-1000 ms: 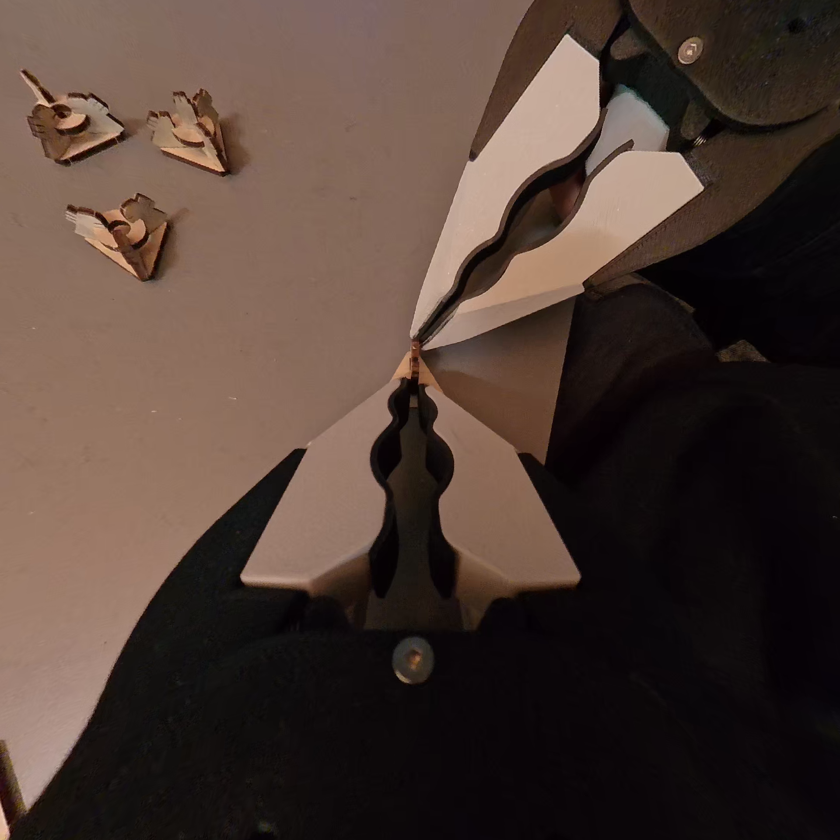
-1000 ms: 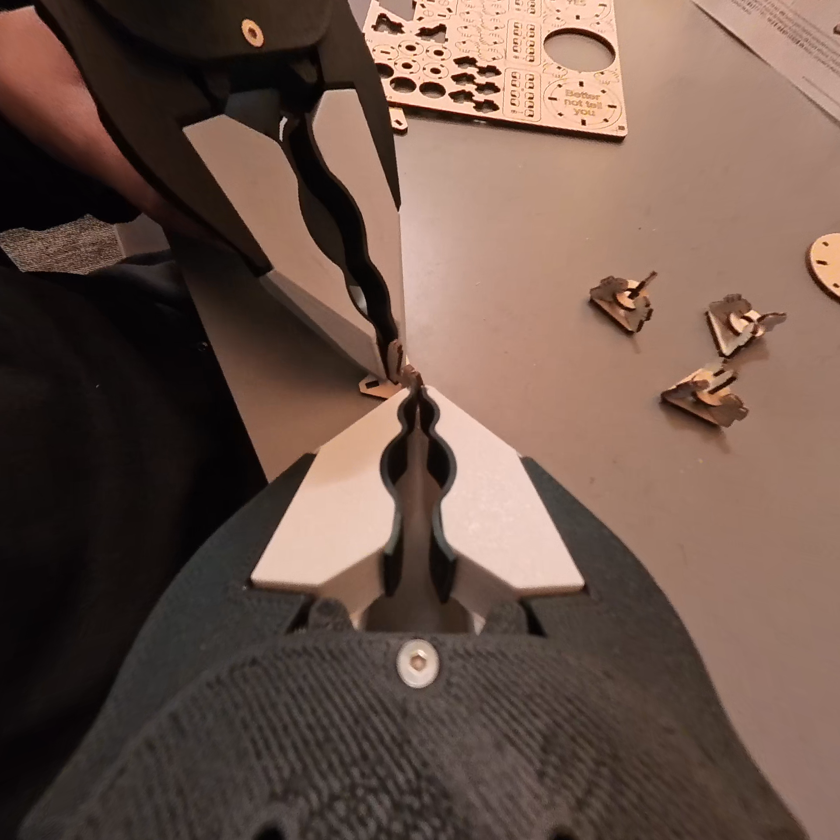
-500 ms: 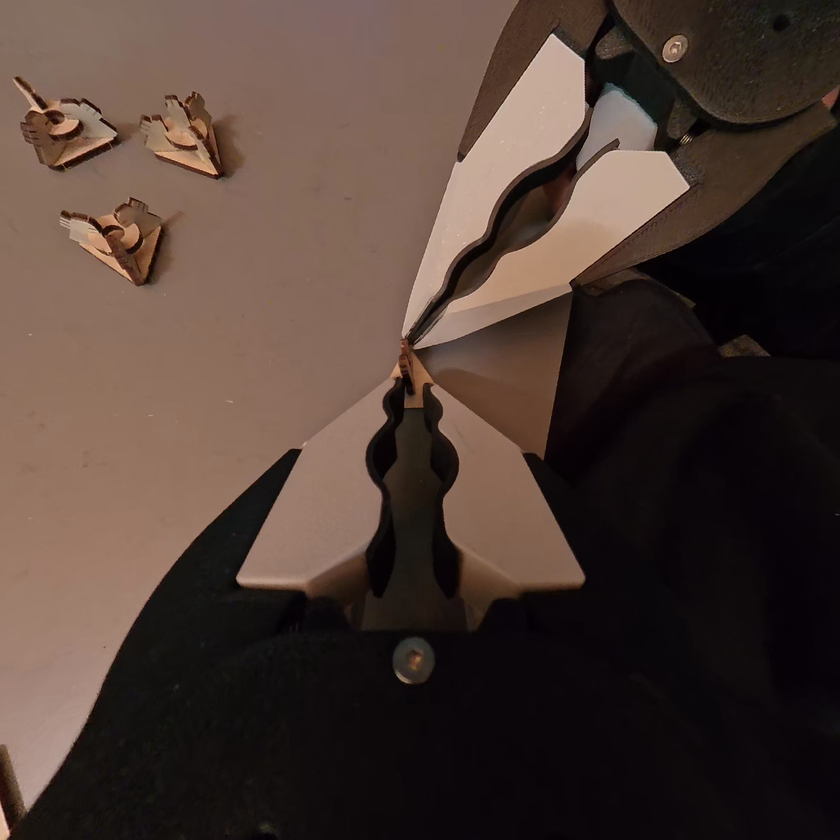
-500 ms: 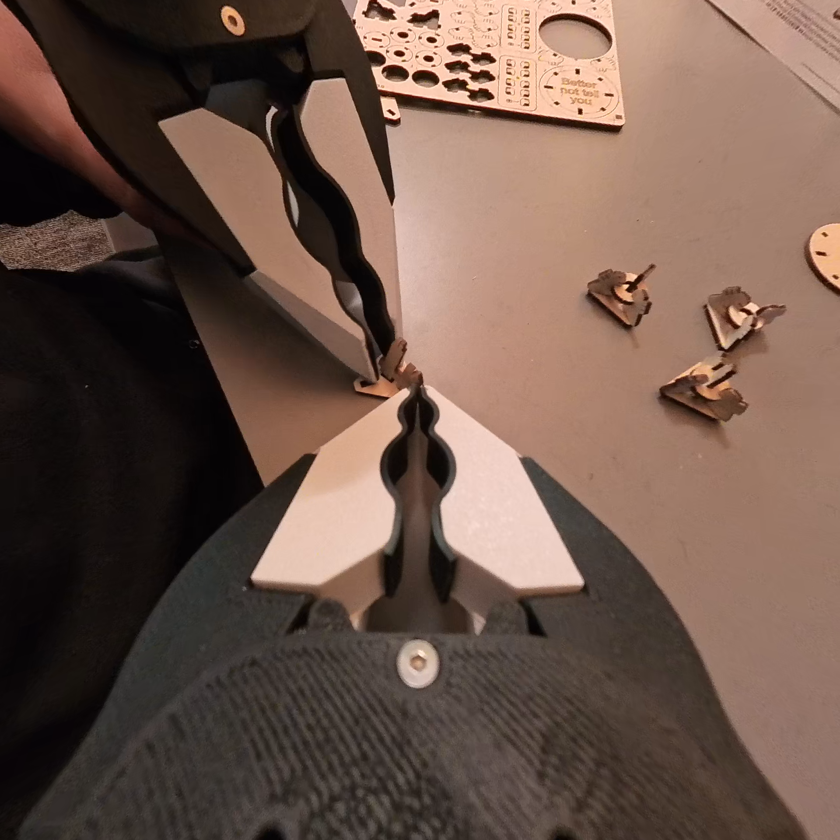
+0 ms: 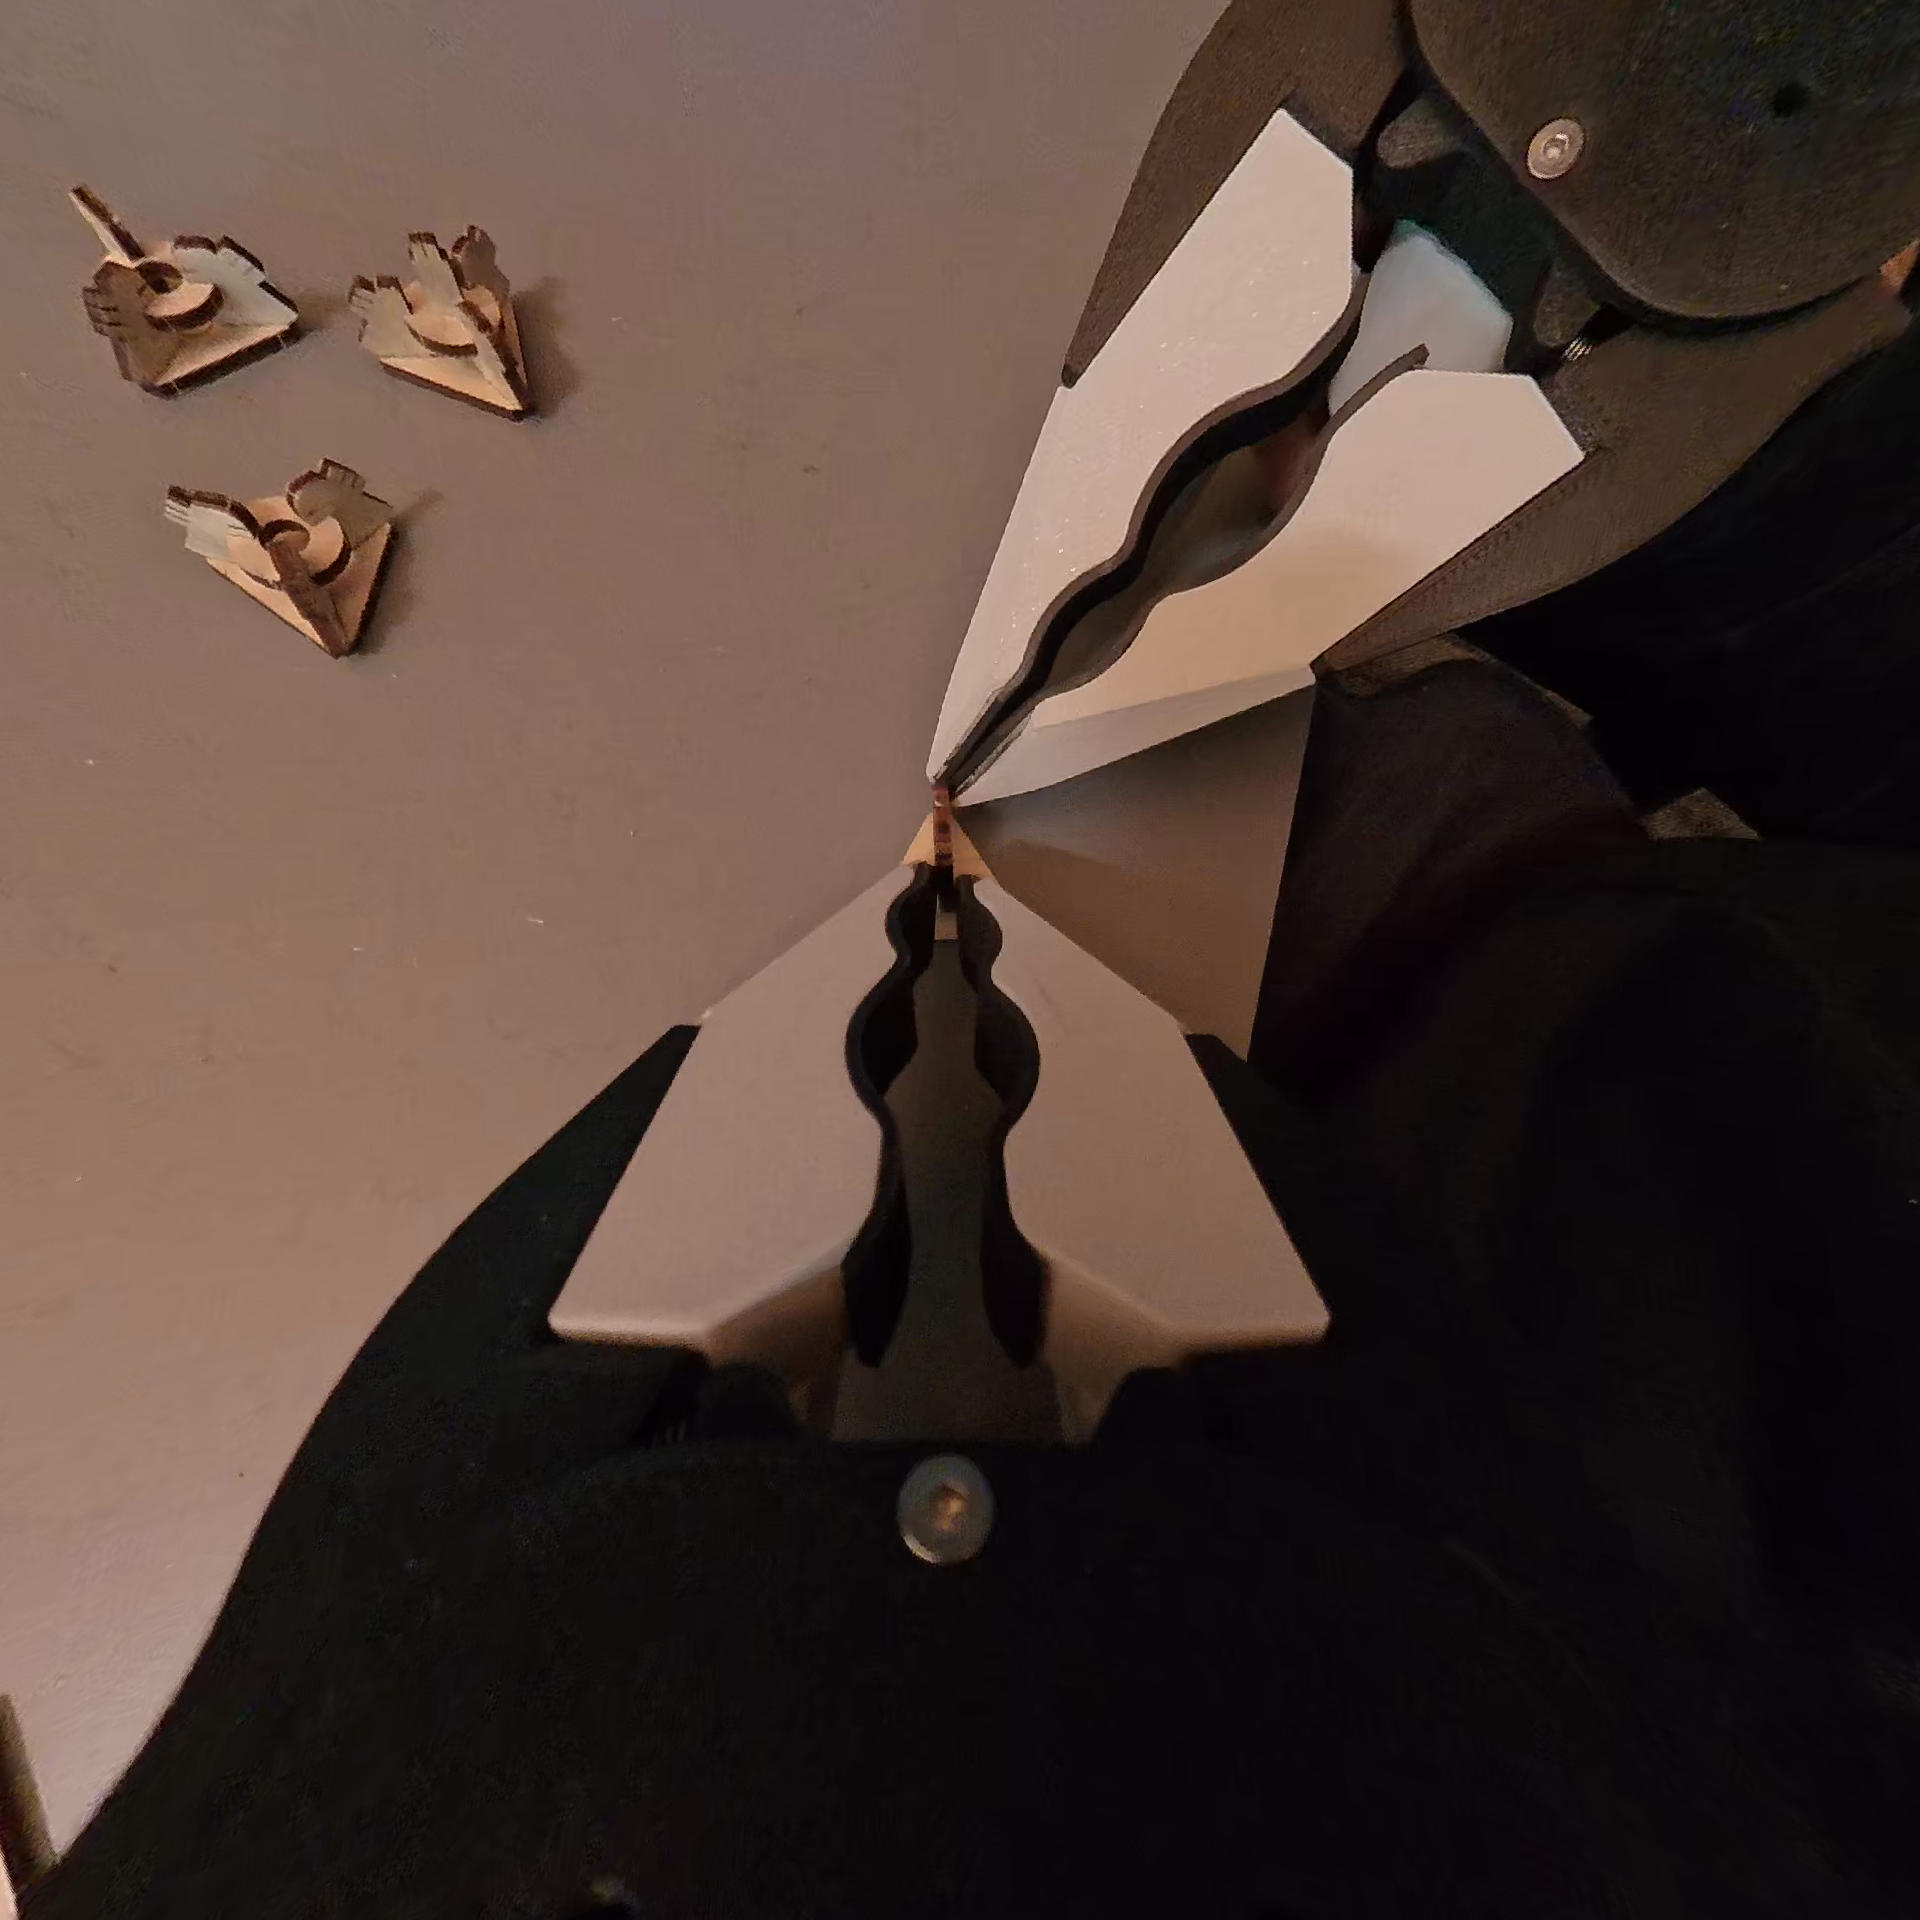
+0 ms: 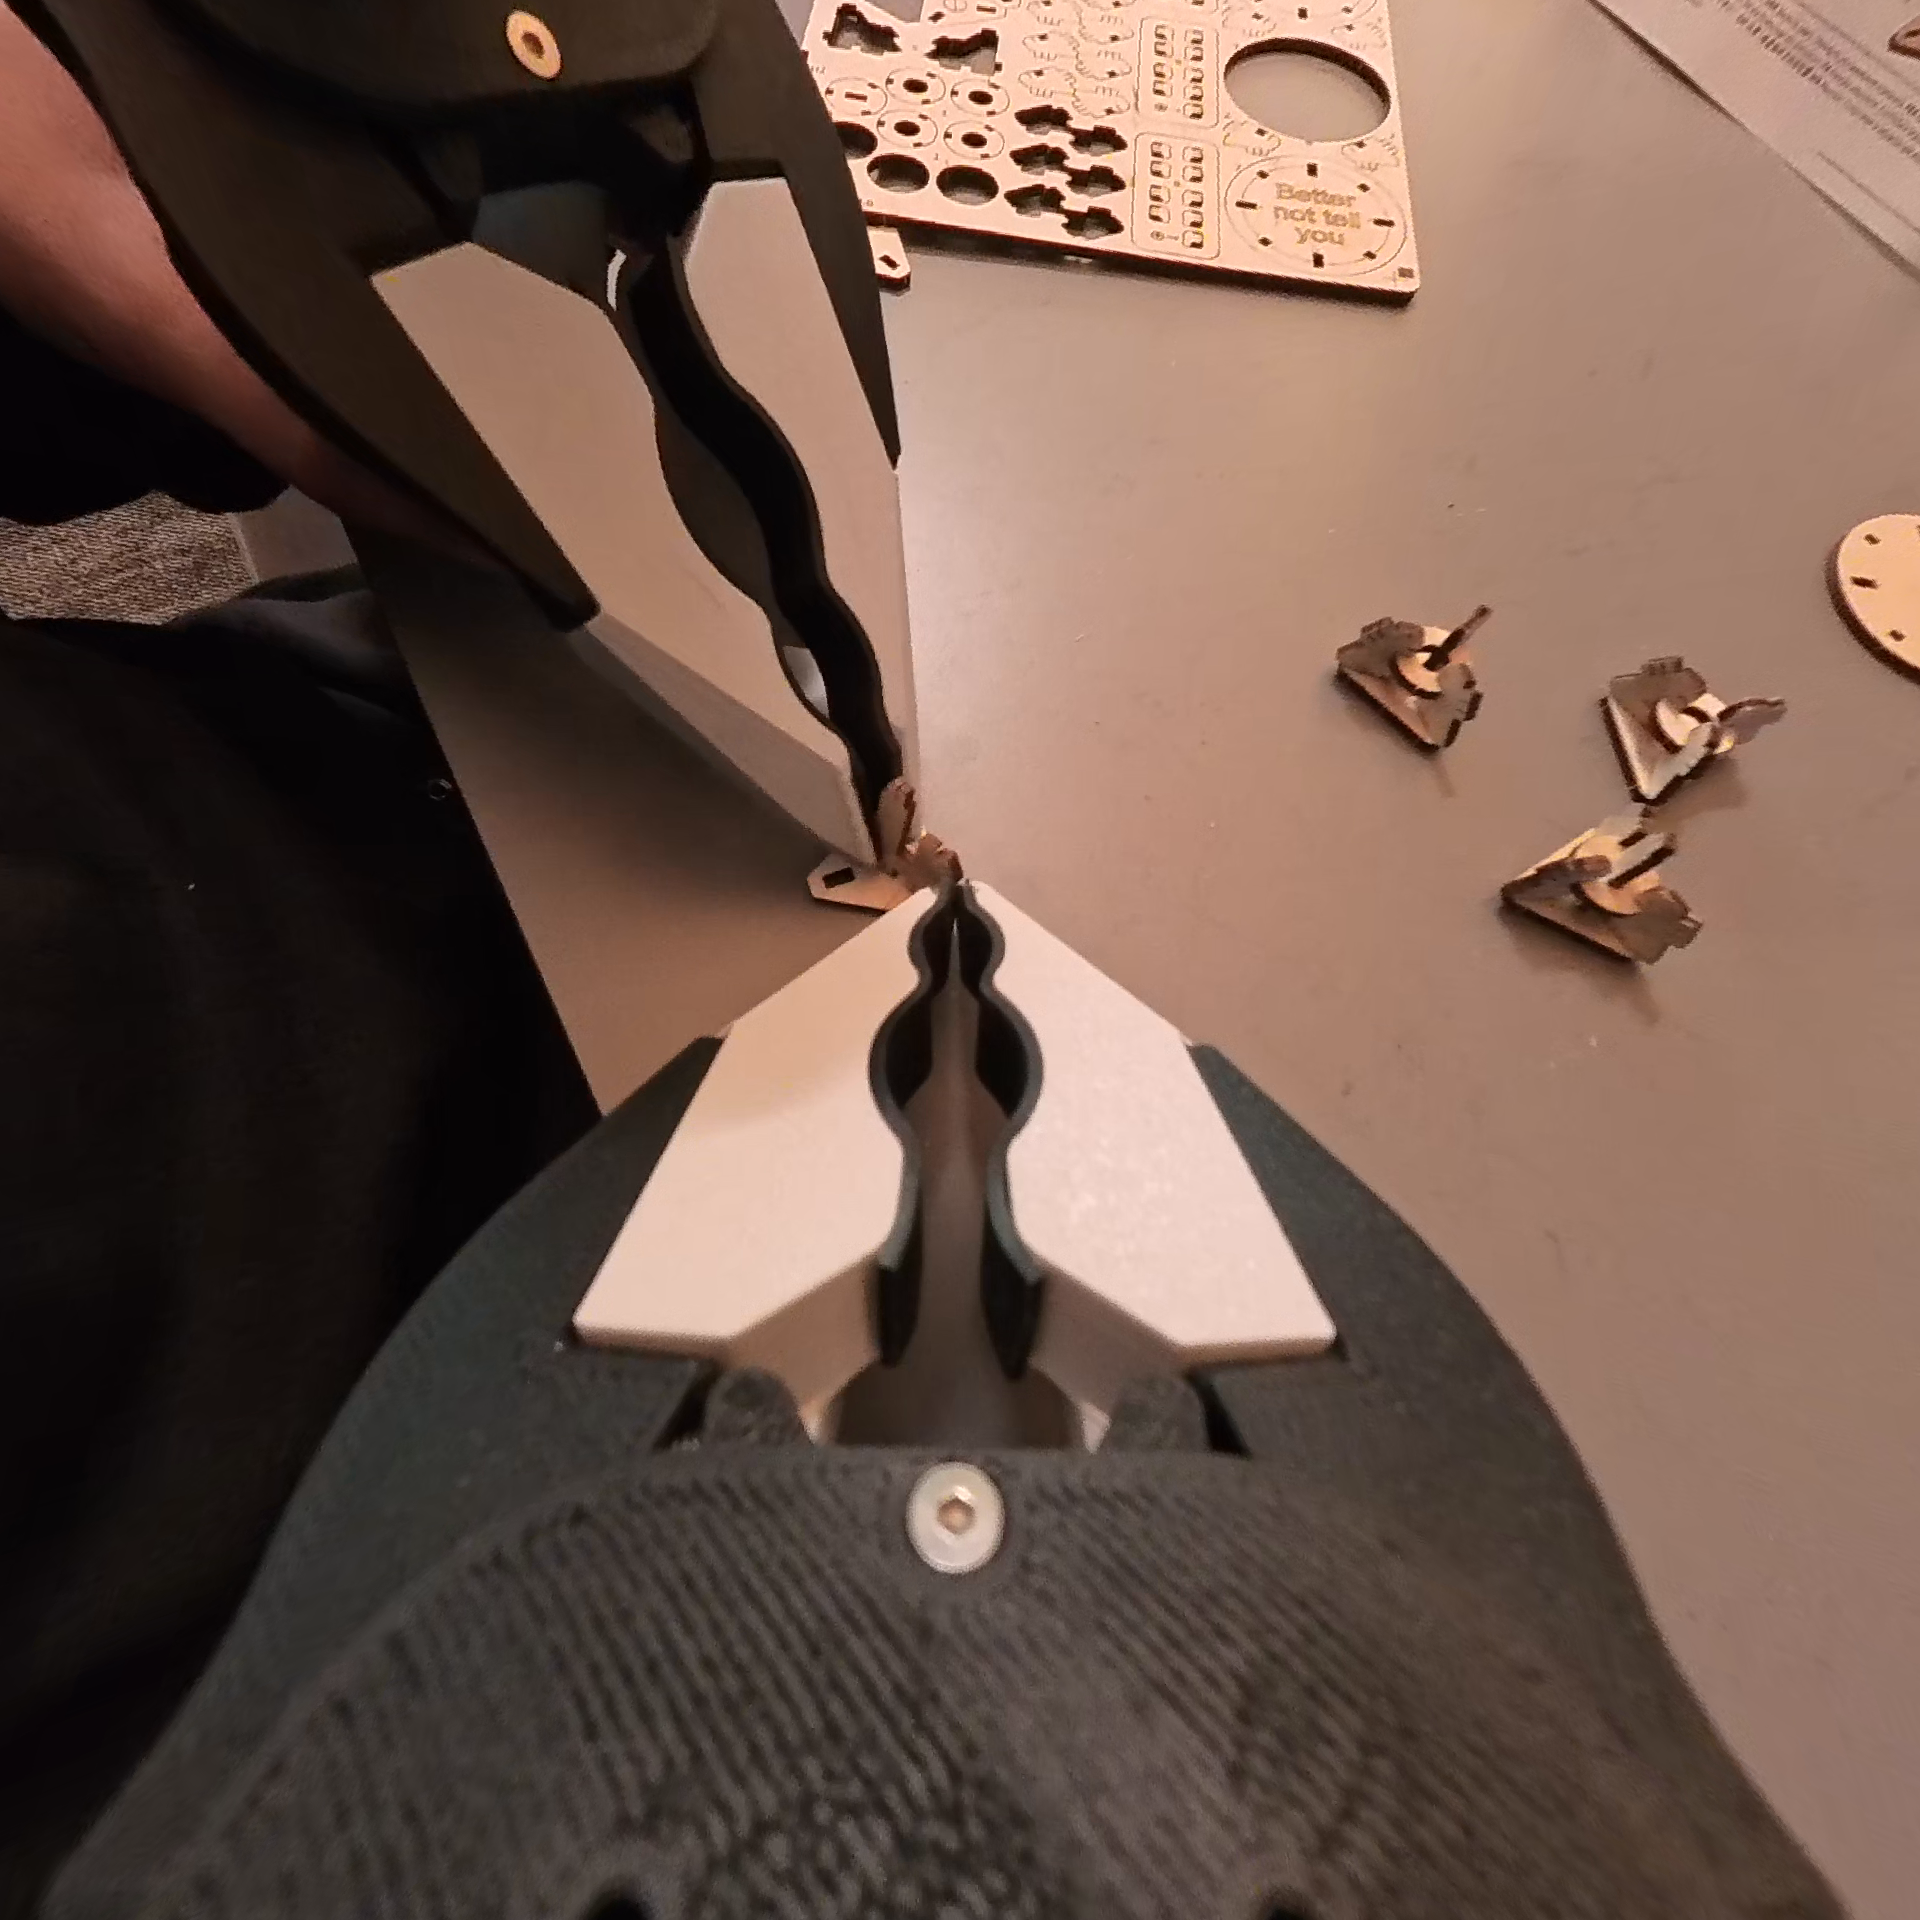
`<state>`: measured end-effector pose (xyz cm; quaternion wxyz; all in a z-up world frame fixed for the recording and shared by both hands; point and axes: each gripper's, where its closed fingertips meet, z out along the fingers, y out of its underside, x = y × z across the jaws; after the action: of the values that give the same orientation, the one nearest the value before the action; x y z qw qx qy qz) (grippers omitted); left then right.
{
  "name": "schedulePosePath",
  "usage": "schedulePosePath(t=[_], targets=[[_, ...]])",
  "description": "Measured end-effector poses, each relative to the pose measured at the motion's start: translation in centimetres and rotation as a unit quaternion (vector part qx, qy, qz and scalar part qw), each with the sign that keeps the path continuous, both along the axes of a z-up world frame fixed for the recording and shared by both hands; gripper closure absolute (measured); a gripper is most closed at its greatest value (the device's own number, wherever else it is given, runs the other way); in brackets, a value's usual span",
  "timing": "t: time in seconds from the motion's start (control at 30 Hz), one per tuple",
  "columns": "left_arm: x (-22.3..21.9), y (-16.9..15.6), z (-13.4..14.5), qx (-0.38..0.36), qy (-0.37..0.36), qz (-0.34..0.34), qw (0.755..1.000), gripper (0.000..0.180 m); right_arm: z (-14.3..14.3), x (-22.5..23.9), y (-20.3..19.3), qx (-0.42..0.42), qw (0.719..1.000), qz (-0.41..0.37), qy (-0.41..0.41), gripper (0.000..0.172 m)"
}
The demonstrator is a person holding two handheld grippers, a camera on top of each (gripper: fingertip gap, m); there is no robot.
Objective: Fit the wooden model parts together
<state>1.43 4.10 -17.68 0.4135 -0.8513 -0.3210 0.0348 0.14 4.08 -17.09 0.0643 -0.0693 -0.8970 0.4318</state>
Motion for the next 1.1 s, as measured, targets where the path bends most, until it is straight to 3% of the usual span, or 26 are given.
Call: schedulePosePath(t=[0.83, 1.1], targets=[[-0.2, 0.0, -0.1, -0.014, 0.009, 0.015, 1.0, 0.178, 0.1, -0.3, 0.1, 0.0, 1.0, -0.008, 0.005, 0.17], [-0.2, 0.0, -0.2, -0.032, 0.014, 0.025, 0.999, 0.178, 2.4, -0.6, -0.2, -0.054, 0.998, -0.033, 0.004, 0.167]])
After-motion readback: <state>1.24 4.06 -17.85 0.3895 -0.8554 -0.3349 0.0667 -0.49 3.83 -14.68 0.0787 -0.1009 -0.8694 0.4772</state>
